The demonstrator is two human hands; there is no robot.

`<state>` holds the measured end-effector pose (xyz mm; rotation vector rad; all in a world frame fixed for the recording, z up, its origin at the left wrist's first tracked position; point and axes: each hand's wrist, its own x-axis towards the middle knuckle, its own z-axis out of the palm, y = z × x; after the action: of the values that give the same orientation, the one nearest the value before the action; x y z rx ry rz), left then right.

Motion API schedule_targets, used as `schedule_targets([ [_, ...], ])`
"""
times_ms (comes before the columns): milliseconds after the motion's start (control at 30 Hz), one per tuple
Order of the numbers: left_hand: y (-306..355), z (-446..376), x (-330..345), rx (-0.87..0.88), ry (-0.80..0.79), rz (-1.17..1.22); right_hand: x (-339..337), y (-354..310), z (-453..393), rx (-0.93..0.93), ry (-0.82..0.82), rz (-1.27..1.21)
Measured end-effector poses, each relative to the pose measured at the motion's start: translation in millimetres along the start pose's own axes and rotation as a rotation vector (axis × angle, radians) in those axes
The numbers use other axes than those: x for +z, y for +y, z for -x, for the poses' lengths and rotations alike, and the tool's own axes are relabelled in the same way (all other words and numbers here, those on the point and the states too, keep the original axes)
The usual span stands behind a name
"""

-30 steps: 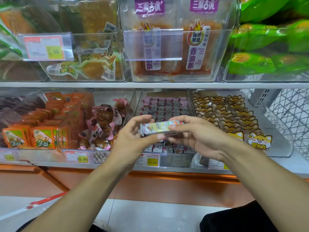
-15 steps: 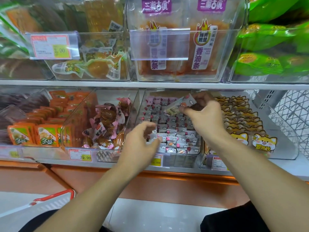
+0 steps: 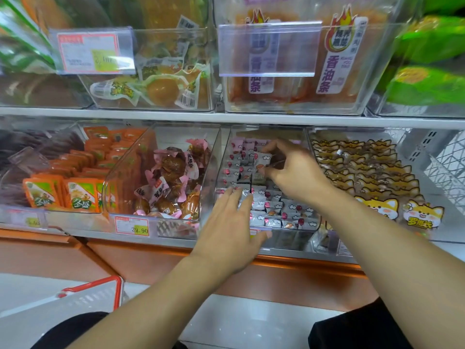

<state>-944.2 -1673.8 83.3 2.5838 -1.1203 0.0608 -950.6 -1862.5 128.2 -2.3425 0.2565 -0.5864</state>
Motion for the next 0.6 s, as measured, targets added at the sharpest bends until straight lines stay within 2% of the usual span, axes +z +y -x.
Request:
schedule_targets([
  [100, 0, 1, 0, 0.021, -0.021, -0.034, 7, 1, -3, 0.001, -0.069, 0.050],
  [267, 0, 1, 4, 0.049, -0.034, -0.085, 22, 6, -7, 0.068, -0.367, 0.428],
  [433, 1, -4, 6, 0.040, -0.042, -0.089, 29, -2, -17, 0.038, -0.265, 0.460],
  [600, 4, -15, 7, 0.027, -0.078, -0.186, 41, -4, -21, 0.049, -0.360, 0.488],
])
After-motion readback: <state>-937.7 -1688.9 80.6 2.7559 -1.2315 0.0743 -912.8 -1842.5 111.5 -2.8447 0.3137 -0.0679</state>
